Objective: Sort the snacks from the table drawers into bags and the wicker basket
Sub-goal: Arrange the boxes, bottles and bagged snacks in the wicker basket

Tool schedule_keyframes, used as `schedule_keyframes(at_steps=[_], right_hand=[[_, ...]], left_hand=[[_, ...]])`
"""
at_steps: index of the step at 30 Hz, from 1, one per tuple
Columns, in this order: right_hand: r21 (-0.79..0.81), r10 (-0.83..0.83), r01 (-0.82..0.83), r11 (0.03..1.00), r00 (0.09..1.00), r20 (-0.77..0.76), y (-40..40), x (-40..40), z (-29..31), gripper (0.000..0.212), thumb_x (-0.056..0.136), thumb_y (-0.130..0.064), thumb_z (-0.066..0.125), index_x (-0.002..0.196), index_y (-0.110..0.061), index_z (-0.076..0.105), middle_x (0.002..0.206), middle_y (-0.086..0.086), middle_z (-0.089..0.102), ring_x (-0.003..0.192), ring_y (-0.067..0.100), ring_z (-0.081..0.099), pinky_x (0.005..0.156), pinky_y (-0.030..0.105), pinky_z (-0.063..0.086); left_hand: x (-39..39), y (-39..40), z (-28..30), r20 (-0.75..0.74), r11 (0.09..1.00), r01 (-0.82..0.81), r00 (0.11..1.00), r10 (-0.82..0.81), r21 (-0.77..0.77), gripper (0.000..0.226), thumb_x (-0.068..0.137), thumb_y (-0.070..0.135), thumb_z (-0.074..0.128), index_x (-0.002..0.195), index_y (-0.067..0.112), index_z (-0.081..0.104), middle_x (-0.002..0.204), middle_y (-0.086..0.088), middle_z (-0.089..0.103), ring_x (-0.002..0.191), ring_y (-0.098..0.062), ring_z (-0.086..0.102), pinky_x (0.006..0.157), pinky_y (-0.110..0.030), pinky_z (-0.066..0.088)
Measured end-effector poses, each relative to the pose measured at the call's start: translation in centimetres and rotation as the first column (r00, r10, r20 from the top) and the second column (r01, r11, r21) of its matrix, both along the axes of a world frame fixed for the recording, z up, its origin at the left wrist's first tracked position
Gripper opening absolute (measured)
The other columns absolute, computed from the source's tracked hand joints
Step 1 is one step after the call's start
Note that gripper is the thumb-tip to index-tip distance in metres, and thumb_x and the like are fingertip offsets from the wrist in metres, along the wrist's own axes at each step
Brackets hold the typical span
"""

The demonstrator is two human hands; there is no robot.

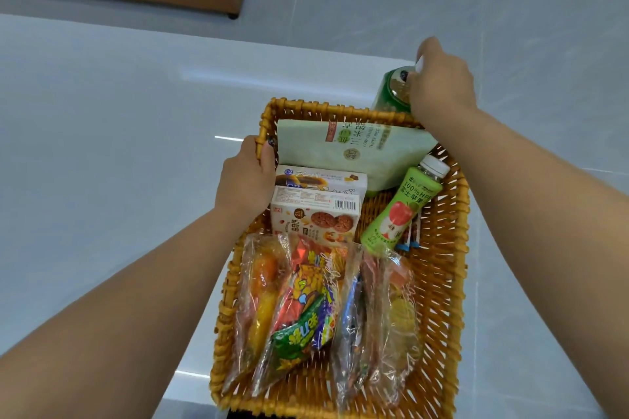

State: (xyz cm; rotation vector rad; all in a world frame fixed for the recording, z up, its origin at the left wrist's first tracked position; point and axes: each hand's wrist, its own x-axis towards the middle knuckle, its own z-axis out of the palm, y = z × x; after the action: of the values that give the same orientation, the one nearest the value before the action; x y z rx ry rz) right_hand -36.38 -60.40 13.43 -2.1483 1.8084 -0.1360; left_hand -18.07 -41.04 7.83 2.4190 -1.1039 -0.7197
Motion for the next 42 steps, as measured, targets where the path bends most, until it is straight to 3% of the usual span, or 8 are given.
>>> schedule_keyframes(at_steps=[9, 12, 15, 18, 23, 28, 32, 42], right_hand=[[0.049, 0.006, -0.003, 0.999, 0.998, -0.066, 1.0, 0.3, 0.4, 0.040, 0.096, -0.007, 0.044, 0.135, -0.008, 0.038, 0.130, 0.024, 0.044, 0.113, 0.040, 0.049, 0.076, 0.038, 0.039], [-0.288, 0.118, -0.103, 0.952, 0.992, 0.035, 3.6, 0.8, 0.5, 0.043, 0.091, -0.008, 0.046, 0.134, -0.003, 0.044, 0.143, 0.026, 0.035, 0.131, 0.043, 0.035, 0.101, 0.047, 0.040], [-0.551, 0.522, -0.351, 0.757, 0.833, 0.187, 8.3, 1.4, 0.3, 0.027, 0.083, 0.004, 0.050, 0.108, 0.005, 0.062, 0.114, 0.026, 0.057, 0.105, 0.037, 0.055, 0.084, 0.041, 0.052], [-0.383, 0.625, -0.521, 0.763, 0.745, 0.232, 13.3, 1.4, -1.8, 0.019, 0.082, 0.003, 0.056, 0.098, 0.004, 0.065, 0.099, 0.018, 0.061, 0.091, 0.030, 0.057, 0.075, 0.039, 0.053], [0.164, 0.352, -0.368, 0.915, 0.929, 0.116, 16.3, 0.9, -5.2, 0.057, 0.092, -0.029, 0.055, 0.143, -0.014, 0.037, 0.145, 0.007, 0.036, 0.134, 0.023, 0.032, 0.112, 0.039, 0.027], [0.285, 0.408, -0.391, 0.875, 0.913, -0.003, 14.6, 1.1, -4.6, 0.077, 0.084, -0.059, 0.057, 0.147, -0.024, 0.031, 0.147, 0.004, 0.034, 0.135, 0.026, 0.026, 0.108, 0.044, 0.023], [0.444, 0.478, -0.417, 0.793, 0.878, -0.029, 14.5, 0.3, -4.3, 0.089, 0.068, -0.064, 0.070, 0.142, -0.025, 0.038, 0.141, 0.005, 0.037, 0.131, 0.027, 0.031, 0.106, 0.045, 0.025], [0.407, 0.202, -0.312, 0.858, 0.935, 0.290, 16.3, -0.9, -4.4, 0.082, 0.069, -0.033, 0.083, 0.138, -0.015, 0.044, 0.131, 0.002, 0.034, 0.106, 0.011, 0.037, 0.089, 0.017, 0.031]], left_hand=[[0.0, 0.0, -0.3, -0.001, 1.000, -0.010, 1.000, 0.010, -0.019, 0.034, 0.105, 0.038, 0.025, 0.114, 0.014, 0.048, 0.074, 0.009, 0.050, 0.065, -0.007, 0.052, 0.052, -0.021, 0.039], [0.1, 0.1, -0.2, 0.004, 1.000, -0.010, 1.000, 0.010, -0.024, 0.033, 0.105, 0.038, 0.025, 0.112, 0.015, 0.048, 0.076, 0.006, 0.053, 0.066, -0.008, 0.053, 0.054, -0.024, 0.041], [0.2, 0.1, -0.2, 0.019, 1.000, -0.008, 1.000, 0.009, -0.027, 0.031, 0.105, 0.038, 0.026, 0.111, 0.016, 0.047, 0.076, 0.006, 0.052, 0.066, -0.008, 0.053, 0.054, -0.023, 0.043], [0.1, 0.1, 0.0, 0.011, 1.000, -0.009, 1.000, 0.009, -0.028, 0.031, 0.105, 0.038, 0.026, 0.110, 0.015, 0.048, 0.077, 0.004, 0.054, 0.066, -0.008, 0.053, 0.054, -0.023, 0.042], [-0.1, 0.2, 0.3, 0.028, 0.998, -0.037, 0.999, 0.038, -0.050, 0.038, 0.104, 0.038, 0.030, 0.125, 0.012, 0.049, 0.085, -0.002, 0.061, 0.071, -0.017, 0.059, 0.061, -0.030, 0.048], [-0.1, 0.2, 0.8, -0.227, 0.989, -0.140, 0.966, 0.125, -0.052, 0.057, 0.103, 0.034, 0.039, 0.153, 0.016, 0.018, 0.117, 0.000, 0.056, 0.108, -0.019, 0.056, 0.094, -0.032, 0.045], [0.0, 1.3, 0.2, -0.243, 0.989, -0.094, 0.968, 0.064, -0.112, 0.081, 0.097, 0.027, 0.056, 0.155, 0.026, 0.000, 0.159, 0.000, 0.019, 0.144, -0.024, 0.029, 0.113, -0.049, 0.036], [0.9, 5.1, 2.0, 0.135, 0.877, 0.464, 0.884, -0.448, -0.123, 0.056, 0.079, 0.045, 0.065, 0.132, 0.031, 0.052, 0.162, -0.007, 0.009, 0.148, -0.029, 0.003, 0.115, -0.041, 0.012]])
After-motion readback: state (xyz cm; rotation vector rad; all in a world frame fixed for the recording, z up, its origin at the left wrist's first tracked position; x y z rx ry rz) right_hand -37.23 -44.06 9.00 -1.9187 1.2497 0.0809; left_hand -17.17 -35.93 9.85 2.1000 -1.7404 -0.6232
